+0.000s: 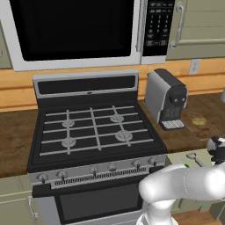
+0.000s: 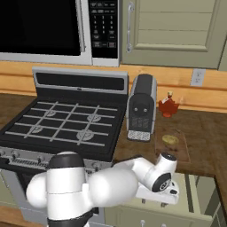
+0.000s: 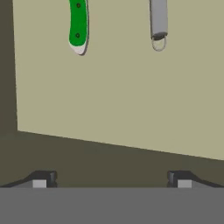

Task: Place the appropriate cutting tool for cutting the potato skin on the cutting board.

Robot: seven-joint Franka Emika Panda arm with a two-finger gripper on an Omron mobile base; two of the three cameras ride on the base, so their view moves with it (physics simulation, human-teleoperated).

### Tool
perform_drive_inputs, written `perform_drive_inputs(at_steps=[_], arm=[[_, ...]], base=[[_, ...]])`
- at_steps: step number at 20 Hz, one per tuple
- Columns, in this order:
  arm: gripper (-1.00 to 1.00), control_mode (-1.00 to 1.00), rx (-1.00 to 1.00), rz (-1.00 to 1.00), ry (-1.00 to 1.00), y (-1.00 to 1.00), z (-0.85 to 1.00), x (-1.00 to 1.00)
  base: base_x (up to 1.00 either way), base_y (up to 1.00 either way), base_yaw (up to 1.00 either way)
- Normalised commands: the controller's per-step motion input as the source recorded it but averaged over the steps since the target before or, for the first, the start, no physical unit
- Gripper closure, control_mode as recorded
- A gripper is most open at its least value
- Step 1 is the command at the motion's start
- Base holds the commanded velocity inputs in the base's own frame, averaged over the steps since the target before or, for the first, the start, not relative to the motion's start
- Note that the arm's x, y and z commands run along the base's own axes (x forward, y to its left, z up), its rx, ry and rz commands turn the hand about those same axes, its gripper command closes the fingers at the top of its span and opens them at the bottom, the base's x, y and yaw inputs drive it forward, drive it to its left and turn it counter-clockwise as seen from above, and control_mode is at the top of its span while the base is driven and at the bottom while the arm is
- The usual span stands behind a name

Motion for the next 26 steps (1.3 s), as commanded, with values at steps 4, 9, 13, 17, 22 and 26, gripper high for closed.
perform_drive_inputs(at_steps=[4, 9, 13, 17, 22, 26], arm=[[-1.00, -1.00, 0.00, 0.02, 0.11, 0.13, -0.08, -0.33], [-1.00, -1.00, 0.00, 0.01, 0.05, 0.08, -0.06, -0.62], [-1.00, -1.00, 0.00, 0.02, 0.05, 0.12, 0.00, -0.75], [-1.00, -1.00, 0.00, 0.06, 0.06, 0.03, 0.00, -0.72], [-1.00, -1.00, 0.00, 0.06, 0.02, 0.00, 0.00, -0.67], [-1.00, -1.00, 0.00, 0.04, 0.00, -0.01, 0.18, -0.35]], base=[[0.00, 0.00, 0.00], [0.00, 0.00, 0.00], [0.00, 0.00, 0.00], [0.00, 0.00, 0.00], [0.00, 0.00, 0.00], [0.00, 0.00, 0.00]])
